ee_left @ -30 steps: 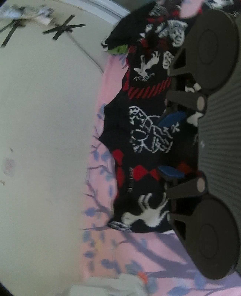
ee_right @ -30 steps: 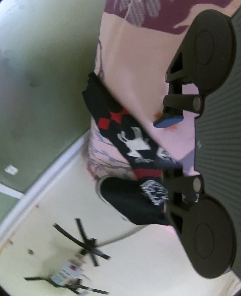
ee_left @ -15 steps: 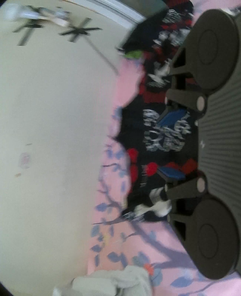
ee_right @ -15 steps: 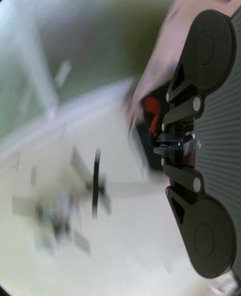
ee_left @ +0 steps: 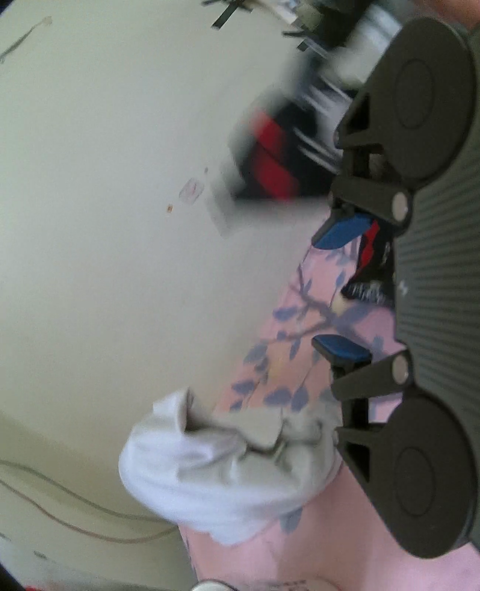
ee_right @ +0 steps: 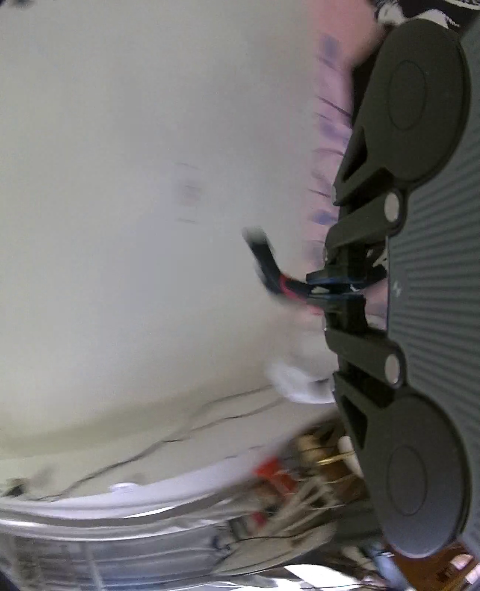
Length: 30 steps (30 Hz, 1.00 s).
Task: Fold small clothes
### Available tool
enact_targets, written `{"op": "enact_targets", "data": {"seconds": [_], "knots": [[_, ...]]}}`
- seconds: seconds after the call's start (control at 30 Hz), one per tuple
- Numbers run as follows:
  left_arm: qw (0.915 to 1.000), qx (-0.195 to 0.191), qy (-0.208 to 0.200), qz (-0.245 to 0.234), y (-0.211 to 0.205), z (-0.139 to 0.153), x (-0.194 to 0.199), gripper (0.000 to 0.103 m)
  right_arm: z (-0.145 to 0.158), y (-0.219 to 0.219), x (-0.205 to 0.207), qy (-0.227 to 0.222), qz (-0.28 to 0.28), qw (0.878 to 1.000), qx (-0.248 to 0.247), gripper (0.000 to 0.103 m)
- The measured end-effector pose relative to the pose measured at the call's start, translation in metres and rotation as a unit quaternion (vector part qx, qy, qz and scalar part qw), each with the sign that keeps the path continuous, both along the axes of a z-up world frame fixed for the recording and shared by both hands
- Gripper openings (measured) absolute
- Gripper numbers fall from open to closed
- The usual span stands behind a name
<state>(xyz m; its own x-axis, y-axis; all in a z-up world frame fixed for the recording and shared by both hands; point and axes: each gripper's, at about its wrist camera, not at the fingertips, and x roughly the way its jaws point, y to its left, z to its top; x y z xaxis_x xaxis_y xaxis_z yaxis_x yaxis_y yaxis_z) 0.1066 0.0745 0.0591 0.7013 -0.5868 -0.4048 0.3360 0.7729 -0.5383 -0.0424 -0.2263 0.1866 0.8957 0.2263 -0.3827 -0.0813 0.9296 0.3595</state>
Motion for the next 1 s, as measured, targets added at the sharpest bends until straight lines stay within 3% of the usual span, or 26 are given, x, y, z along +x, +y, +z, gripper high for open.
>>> {"op": "enact_targets", "data": {"seconds": [0.07,0.17,0.23,0.37,0.43,0.47,0.5,0.53,0.57,0.63,0.8,0.9,1.0], "knots": [[0.9999,-0.003,0.015,0.003,0.002,-0.003,0.006,0.052,-0.035,0.001,0.006,0.033,-0.004,0.999,0.004,0.000],[0.9998,-0.003,0.017,-0.011,-0.004,-0.004,0.006,0.052,-0.063,-0.011,0.005,0.062,-0.018,0.998,0.009,0.000],[0.9998,0.011,0.005,-0.018,-0.013,-0.003,0.003,0.052,-0.062,-0.030,-0.004,0.052,-0.039,0.998,0.020,0.000],[0.9989,0.034,-0.016,-0.029,-0.030,-0.003,-0.004,0.052,-0.038,-0.086,-0.050,-0.009,-0.125,0.991,0.055,0.000],[0.9983,0.035,-0.021,-0.041,-0.035,-0.002,-0.009,0.052,-0.036,-0.101,-0.078,-0.017,-0.178,0.984,0.027,0.000],[0.9978,0.037,-0.023,-0.050,-0.037,-0.003,-0.013,0.052,-0.042,-0.102,-0.087,-0.005,-0.182,0.983,0.002,0.004],[0.9969,0.040,-0.025,-0.063,-0.043,-0.003,-0.014,0.053,-0.049,-0.100,-0.090,0.023,-0.162,0.986,-0.016,0.015],[0.9959,0.044,-0.026,-0.075,-0.049,-0.004,-0.016,0.053,-0.059,-0.098,-0.091,0.063,-0.127,0.989,-0.033,0.034],[0.9946,0.050,-0.026,-0.087,-0.055,-0.005,-0.018,0.053,-0.067,-0.098,-0.093,0.094,-0.116,0.987,-0.053,0.035],[0.9919,0.056,-0.025,-0.112,-0.068,-0.006,-0.025,0.053,-0.072,-0.110,-0.112,0.090,-0.138,0.984,-0.073,0.034],[0.9809,0.072,-0.018,-0.180,-0.101,-0.012,-0.039,0.053,-0.062,-0.188,-0.155,0.048,-0.268,0.962,0.008,0.048],[0.9709,0.090,-0.018,-0.222,-0.124,-0.020,-0.051,0.049,-0.076,-0.222,-0.155,0.074,-0.284,0.955,0.032,0.051],[0.9579,0.127,-0.044,-0.253,-0.147,-0.025,-0.068,0.043,-0.100,-0.243,-0.144,0.105,-0.278,0.950,0.091,0.052]]}}
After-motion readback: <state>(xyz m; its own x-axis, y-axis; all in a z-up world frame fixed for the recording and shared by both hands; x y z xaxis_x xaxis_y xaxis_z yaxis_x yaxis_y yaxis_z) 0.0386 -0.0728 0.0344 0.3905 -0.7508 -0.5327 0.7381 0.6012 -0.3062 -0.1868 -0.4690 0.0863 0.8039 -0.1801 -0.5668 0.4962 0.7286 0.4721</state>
